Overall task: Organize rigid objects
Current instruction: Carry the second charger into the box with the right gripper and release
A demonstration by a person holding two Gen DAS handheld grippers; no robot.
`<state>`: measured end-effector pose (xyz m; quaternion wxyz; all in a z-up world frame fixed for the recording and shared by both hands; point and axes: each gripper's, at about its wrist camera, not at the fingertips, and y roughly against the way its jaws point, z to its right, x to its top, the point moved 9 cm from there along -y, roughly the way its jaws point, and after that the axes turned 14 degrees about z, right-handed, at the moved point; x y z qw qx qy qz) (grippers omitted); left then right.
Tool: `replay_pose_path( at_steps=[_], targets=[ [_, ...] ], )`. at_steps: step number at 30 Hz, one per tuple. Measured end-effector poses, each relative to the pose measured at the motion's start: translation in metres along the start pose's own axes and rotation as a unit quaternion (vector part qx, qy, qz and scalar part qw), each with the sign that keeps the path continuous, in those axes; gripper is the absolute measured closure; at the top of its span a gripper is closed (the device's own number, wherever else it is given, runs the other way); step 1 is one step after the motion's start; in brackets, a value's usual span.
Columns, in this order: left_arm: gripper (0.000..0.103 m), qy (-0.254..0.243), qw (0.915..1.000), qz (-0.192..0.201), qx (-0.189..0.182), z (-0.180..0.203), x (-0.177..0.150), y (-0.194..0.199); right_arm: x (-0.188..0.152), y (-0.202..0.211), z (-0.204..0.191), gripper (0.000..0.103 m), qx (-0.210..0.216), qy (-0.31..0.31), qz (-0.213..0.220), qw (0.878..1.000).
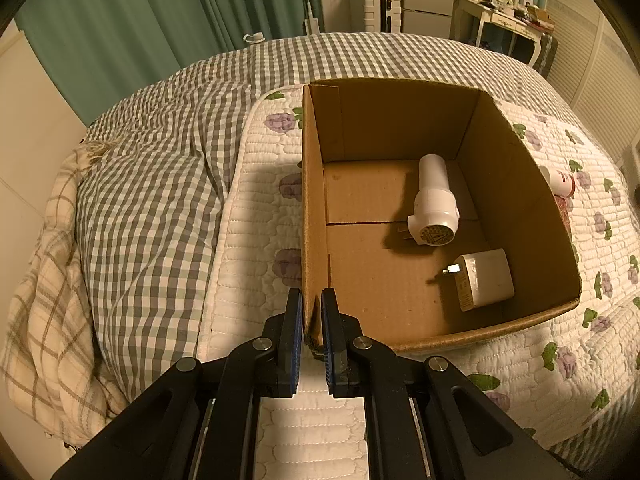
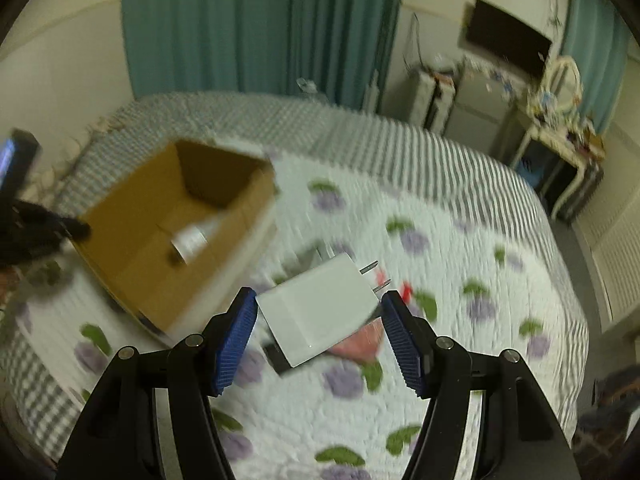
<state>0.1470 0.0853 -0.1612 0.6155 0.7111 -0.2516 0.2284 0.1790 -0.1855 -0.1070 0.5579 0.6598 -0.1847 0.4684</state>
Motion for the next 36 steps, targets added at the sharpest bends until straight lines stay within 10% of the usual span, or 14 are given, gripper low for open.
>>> replay_pose_path(
  at_steps=[9, 32, 36],
  targets=[
    [0.095, 0.000, 1.0000, 0.000, 0.000, 0.000, 0.000, 0.000, 0.052, -0.006, -0.077, 0.039, 0.059, 0.045, 0.038, 0.997],
    [0.095, 0.002, 1.0000, 0.001, -0.002, 0.001, 0.000, -0.001, 0.002, -0.079, -0.138, 0.038, 0.087, 0.066, -0.031, 0.994],
    [0.095, 0.002, 1.0000, 0.000, -0.002, 0.002, 0.000, -0.001, 0.010, -0.067, -0.131, 0.009, 0.071, 0.069, 0.002, 0.995]
  ],
)
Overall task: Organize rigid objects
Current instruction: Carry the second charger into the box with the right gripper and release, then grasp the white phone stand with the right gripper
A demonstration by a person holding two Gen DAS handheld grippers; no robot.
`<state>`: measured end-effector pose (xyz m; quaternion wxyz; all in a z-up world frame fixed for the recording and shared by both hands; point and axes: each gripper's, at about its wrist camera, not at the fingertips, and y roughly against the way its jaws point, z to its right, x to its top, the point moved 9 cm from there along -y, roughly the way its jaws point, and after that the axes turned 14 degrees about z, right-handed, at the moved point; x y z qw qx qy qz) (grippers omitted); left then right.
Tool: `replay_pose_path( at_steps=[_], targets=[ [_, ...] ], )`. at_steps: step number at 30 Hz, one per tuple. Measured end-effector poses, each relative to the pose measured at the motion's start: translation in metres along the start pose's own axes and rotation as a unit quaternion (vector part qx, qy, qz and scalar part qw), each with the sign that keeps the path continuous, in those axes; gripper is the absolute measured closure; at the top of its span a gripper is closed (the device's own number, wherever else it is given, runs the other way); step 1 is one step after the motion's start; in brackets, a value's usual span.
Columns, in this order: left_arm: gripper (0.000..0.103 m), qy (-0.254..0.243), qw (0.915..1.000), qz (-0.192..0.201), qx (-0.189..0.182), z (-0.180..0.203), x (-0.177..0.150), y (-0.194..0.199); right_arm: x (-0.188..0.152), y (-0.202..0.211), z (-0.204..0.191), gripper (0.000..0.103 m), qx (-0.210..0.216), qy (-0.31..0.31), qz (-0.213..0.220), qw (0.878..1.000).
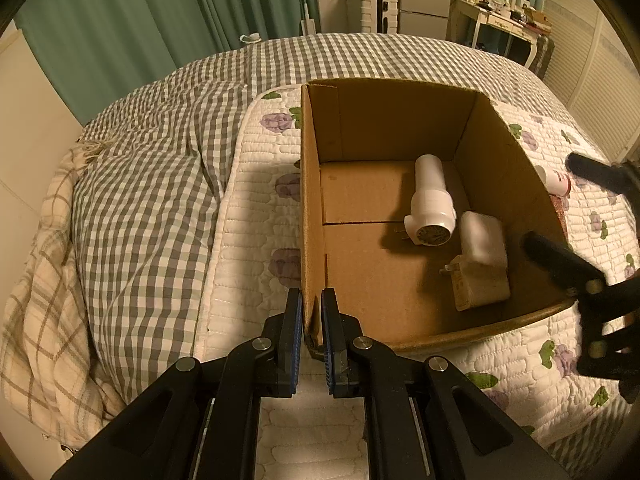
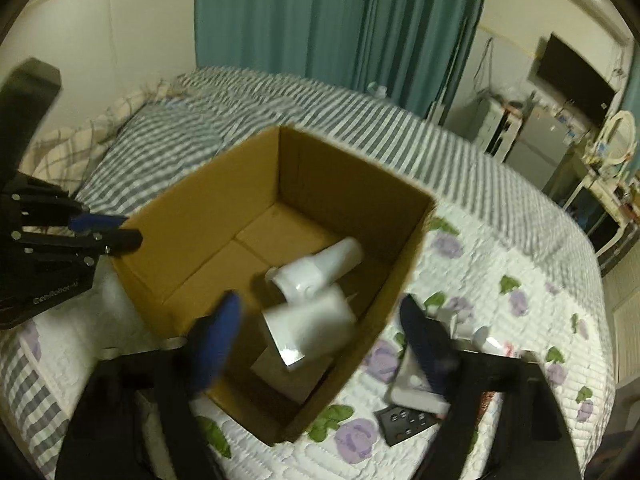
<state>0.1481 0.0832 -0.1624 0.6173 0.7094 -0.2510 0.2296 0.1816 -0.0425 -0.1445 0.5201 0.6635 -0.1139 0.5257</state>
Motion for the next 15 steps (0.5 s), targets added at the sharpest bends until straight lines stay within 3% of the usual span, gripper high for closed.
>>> replay_pose_path(
  at_steps=[6, 15],
  targets=[
    [0.095, -0.001, 1.0000, 0.000, -0.001, 0.002, 0.000, -0.001, 0.011, 0.024, 0.027, 0.007, -0.011, -0.034, 0.019, 0.999],
    [0.095, -0.002, 1.0000, 0.001, -0.001, 0.002, 0.000, -0.001, -0.006, 0.067, 0.108, 0.004, -0.093, -0.064, 0.025, 0.993]
  ],
)
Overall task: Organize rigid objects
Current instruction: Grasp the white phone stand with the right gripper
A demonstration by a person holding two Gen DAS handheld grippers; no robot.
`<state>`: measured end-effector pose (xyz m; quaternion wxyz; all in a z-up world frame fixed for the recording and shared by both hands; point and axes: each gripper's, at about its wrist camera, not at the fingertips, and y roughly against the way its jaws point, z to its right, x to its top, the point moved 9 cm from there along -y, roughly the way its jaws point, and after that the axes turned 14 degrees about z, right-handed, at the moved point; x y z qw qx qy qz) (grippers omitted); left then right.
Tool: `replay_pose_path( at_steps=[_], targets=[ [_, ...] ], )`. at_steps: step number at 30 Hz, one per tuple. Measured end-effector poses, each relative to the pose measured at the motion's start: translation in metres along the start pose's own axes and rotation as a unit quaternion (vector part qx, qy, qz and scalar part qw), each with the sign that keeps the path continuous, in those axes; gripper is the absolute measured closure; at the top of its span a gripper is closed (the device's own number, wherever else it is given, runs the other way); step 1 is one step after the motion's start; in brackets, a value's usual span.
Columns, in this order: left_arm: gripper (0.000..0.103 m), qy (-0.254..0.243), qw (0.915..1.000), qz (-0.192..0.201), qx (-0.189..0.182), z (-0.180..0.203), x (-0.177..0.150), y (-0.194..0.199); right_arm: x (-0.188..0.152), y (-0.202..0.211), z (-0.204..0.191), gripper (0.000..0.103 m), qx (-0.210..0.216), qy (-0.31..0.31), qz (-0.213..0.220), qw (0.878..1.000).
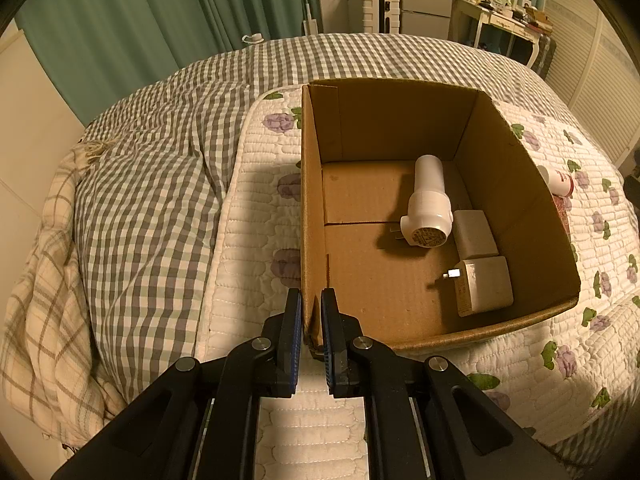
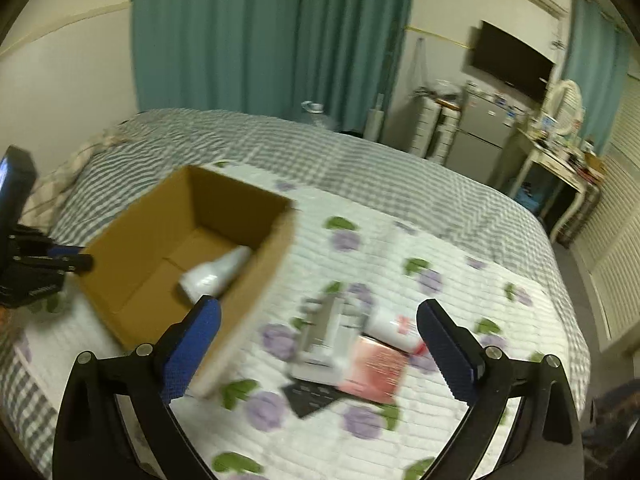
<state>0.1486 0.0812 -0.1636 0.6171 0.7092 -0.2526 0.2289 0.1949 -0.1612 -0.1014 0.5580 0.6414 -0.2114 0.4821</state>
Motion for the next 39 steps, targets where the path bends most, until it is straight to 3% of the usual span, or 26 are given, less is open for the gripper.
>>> replay_pose_path(
  at_steps=[8, 20, 30, 39],
  targets=[
    [0.095, 0.000, 1.0000, 0.000, 0.002, -0.002, -0.001, 0.002, -0.052, 0.000, 0.047, 0.004, -0.038, -0.029, -0.042, 0.998],
    [0.095, -0.001, 1.0000, -0.002, 0.005, -0.004, -0.002, 0.001, -0.149, -0.042, 0.023, 0.004, -0.011, -0.020, -0.135, 0.991],
    [0.095, -0.001, 1.0000, -0.002, 0.005, -0.005, -0.002, 0.001, -0.140, -0.052, 0.058, 0.004, -0.033, -0.101, -0.119, 0.987],
    [0.095, 0.000, 1.0000, -0.003, 0.008, -0.006, -0.003, 0.001, -0.103, -0.077, 0.029, 0.004, -0.017, -0.045, -0.107, 0.993]
  ],
)
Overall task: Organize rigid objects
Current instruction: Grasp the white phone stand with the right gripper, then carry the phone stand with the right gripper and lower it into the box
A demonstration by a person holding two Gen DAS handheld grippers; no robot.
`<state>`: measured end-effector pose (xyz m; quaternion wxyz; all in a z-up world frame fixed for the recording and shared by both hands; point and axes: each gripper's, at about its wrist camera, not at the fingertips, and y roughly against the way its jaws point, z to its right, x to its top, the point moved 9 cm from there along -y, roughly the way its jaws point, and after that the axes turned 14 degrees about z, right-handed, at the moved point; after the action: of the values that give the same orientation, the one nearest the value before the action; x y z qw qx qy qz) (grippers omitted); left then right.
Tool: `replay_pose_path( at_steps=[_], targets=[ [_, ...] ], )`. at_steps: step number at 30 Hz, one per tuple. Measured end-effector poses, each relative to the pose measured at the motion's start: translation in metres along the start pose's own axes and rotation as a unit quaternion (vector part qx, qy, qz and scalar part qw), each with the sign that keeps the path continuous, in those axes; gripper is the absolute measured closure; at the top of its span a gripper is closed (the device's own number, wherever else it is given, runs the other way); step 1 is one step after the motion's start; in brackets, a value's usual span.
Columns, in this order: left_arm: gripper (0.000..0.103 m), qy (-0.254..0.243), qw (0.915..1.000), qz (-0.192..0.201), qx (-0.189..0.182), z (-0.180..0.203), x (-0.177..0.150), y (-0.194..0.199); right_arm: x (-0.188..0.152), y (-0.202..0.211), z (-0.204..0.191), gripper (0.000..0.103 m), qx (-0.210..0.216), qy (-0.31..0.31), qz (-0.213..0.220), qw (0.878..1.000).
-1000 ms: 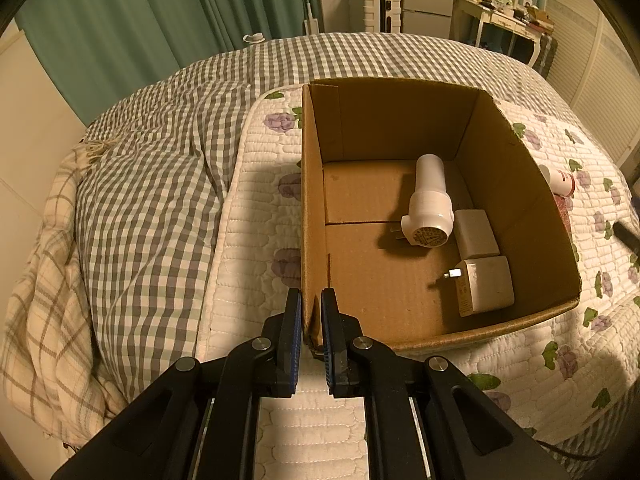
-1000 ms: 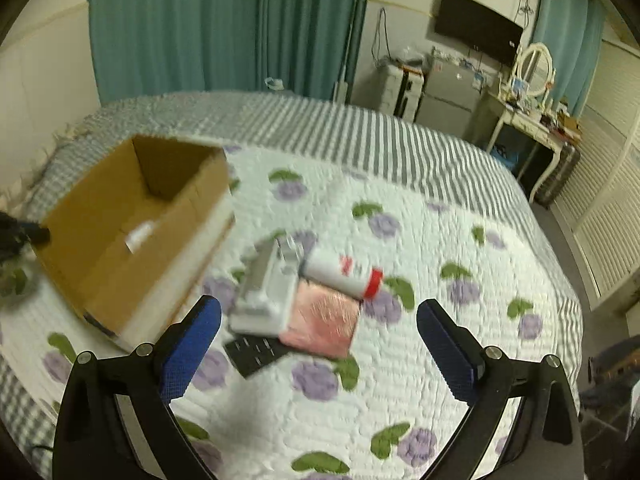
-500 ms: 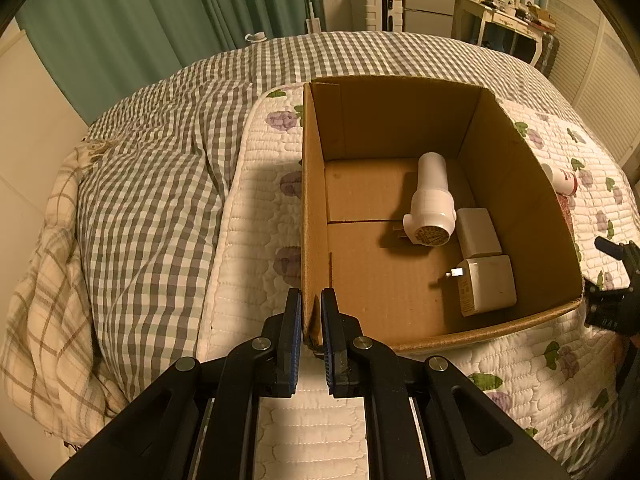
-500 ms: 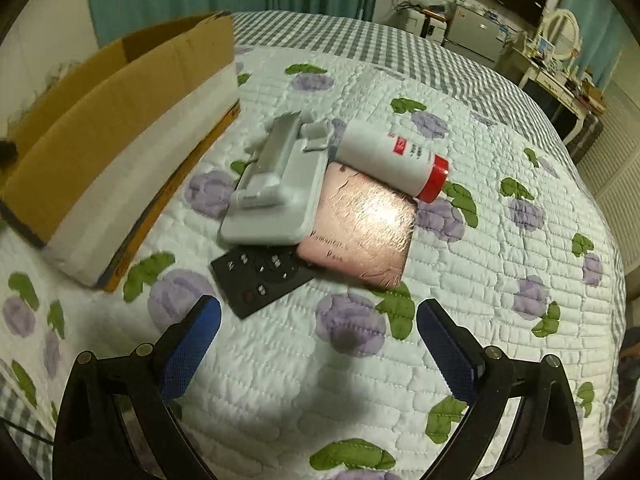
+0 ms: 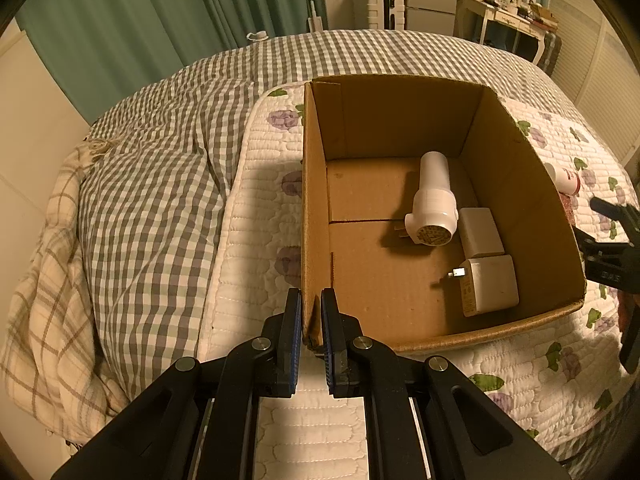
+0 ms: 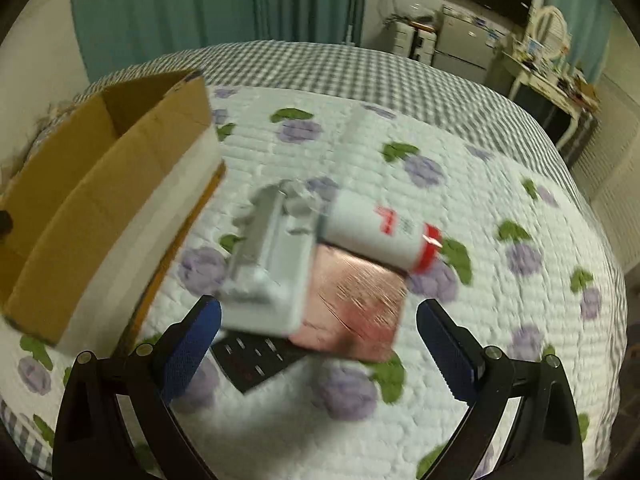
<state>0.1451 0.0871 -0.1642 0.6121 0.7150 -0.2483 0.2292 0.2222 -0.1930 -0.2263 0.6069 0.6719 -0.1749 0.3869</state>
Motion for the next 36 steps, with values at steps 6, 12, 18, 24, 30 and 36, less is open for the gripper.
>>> replay_pose_path(
  at_steps=[6, 12, 18, 24, 30, 36],
  targets=[
    [0.095, 0.000, 1.0000, 0.001, 0.000, 0.000, 0.000, 0.000, 0.005, -0.024, -0.028, 0.013, 0.004, 0.042, -0.010, 0.999],
    [0.095, 0.000, 1.0000, 0.001, -0.001, 0.001, 0.000, 0.000, -0.002, -0.043, -0.037, 0.021, -0.001, 0.050, -0.026, 0.998],
    [0.094, 0.001, 1.0000, 0.001, -0.002, 0.001, 0.000, -0.001, -0.002, -0.052, -0.040, 0.021, -0.026, 0.091, -0.021, 0.995],
    [0.094, -0.001, 1.0000, 0.000, -0.003, 0.001, 0.000, -0.001, -0.006, -0.053, -0.039, 0.035, -0.055, 0.139, -0.010, 0.989],
    [0.094, 0.000, 1.0000, 0.001, -0.005, 0.002, 0.000, -0.001, -0.005, -0.036, -0.031, 0.036, -0.022, 0.082, -0.008, 0.996],
    [0.094, -0.001, 1.0000, 0.001, -0.006, 0.002, 0.000, -0.001, 0.003, -0.010, -0.029, 0.038, -0.001, 0.048, 0.008, 0.999]
  ],
)
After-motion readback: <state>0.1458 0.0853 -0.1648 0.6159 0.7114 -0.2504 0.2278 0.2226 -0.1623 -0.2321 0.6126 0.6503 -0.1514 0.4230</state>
